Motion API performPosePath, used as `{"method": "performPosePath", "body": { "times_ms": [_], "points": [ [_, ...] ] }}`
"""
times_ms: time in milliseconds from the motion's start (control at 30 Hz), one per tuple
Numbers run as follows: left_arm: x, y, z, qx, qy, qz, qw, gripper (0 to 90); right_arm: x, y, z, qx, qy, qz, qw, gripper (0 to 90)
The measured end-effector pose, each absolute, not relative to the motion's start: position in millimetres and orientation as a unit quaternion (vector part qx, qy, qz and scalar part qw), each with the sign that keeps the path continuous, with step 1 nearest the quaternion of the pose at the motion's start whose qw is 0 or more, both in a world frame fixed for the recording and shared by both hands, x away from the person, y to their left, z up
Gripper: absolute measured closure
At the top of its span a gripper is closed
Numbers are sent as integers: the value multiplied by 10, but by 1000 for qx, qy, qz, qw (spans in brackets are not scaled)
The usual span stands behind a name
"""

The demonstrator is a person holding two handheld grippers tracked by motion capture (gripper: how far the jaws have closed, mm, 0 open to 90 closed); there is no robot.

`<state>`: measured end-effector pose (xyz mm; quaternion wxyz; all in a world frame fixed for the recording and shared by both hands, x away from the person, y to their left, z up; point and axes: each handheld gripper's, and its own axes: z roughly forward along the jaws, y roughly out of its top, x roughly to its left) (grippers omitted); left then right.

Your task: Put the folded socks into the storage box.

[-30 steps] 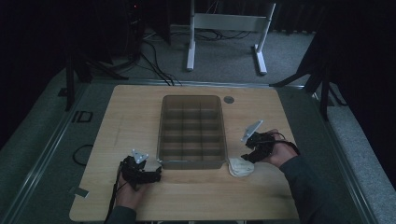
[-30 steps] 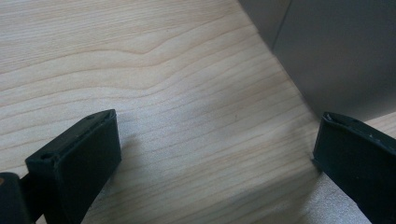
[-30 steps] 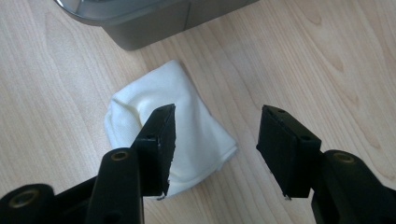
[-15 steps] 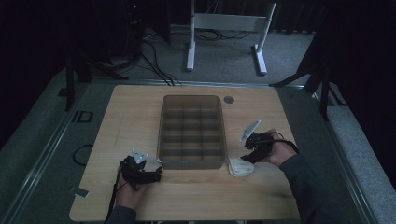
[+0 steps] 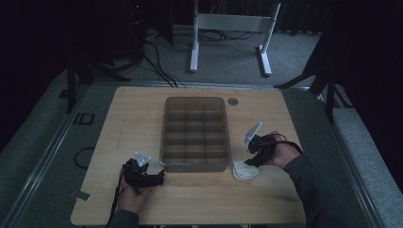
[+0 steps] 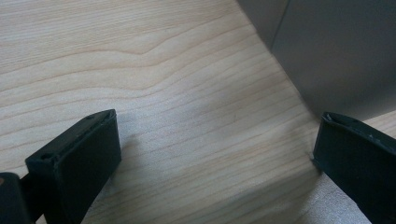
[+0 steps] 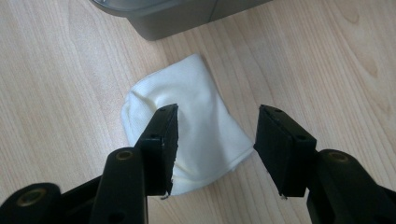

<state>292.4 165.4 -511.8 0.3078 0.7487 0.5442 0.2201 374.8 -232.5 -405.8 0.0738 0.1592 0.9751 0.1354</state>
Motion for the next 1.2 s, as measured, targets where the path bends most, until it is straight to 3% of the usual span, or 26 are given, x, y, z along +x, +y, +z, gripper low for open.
{"method": "performPosePath", "body": {
  "times_ms": [633,1200],
  "points": [
    [2924,1653,-5119,749,544,220,308,10,3740,-2277,-4142,142,983,112,42,488],
    [2923,1653,-5118,749,544,220,308,10,3731,-2220,-4237,128,987,90,22,560]
  ]
}}
